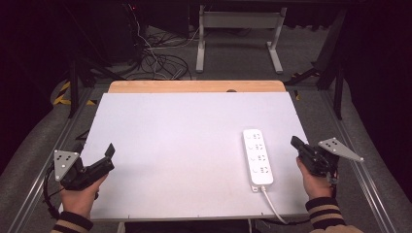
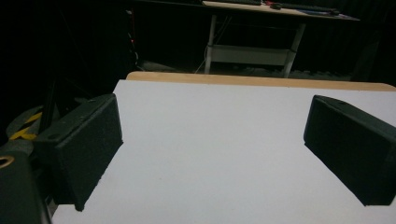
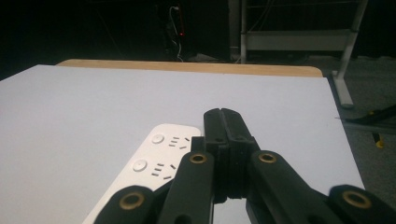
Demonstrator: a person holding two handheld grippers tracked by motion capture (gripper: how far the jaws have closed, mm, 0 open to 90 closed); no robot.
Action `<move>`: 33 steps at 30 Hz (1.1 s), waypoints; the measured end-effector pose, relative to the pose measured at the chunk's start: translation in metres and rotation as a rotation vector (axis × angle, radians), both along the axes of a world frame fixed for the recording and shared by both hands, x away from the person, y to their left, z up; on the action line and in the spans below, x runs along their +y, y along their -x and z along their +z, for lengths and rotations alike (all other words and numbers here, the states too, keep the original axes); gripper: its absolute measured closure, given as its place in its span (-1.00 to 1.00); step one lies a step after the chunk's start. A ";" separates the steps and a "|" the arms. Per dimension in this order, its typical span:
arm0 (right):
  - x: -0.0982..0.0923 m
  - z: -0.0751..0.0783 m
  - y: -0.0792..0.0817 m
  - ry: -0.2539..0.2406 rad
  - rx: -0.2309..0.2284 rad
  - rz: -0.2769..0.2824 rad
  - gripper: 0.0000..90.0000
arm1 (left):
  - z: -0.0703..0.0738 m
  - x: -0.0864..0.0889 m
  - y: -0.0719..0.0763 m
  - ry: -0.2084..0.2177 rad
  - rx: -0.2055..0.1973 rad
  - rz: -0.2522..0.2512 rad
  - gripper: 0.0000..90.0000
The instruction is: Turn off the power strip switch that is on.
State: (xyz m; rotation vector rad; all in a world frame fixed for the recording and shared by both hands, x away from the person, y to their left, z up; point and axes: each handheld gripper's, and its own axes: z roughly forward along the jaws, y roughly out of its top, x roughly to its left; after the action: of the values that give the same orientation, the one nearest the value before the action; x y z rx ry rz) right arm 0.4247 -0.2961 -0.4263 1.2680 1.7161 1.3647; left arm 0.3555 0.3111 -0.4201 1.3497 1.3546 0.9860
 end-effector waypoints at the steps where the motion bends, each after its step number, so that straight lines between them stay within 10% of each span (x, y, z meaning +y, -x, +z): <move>1: -0.001 0.000 0.000 0.005 0.007 -0.006 1.00 | 0.000 0.000 0.000 0.003 0.000 0.001 -0.89; 16: -0.012 0.007 0.005 0.000 -0.040 -0.066 1.00 | 0.001 0.000 0.000 0.006 -0.002 0.017 -0.88; 23: -0.005 0.011 0.009 -0.010 -0.108 0.041 1.00 | 0.001 0.000 0.000 0.006 -0.001 0.014 -0.87; 33: 0.016 0.009 0.002 0.068 -0.094 0.206 1.00 | 0.001 0.005 0.005 0.002 0.005 0.027 -0.87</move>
State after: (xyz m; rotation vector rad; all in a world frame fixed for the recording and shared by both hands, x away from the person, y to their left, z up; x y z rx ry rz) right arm 0.4226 -0.2799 -0.4168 0.9964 1.8513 1.4435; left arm 0.3503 0.3164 -0.4193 1.3370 1.3804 0.9994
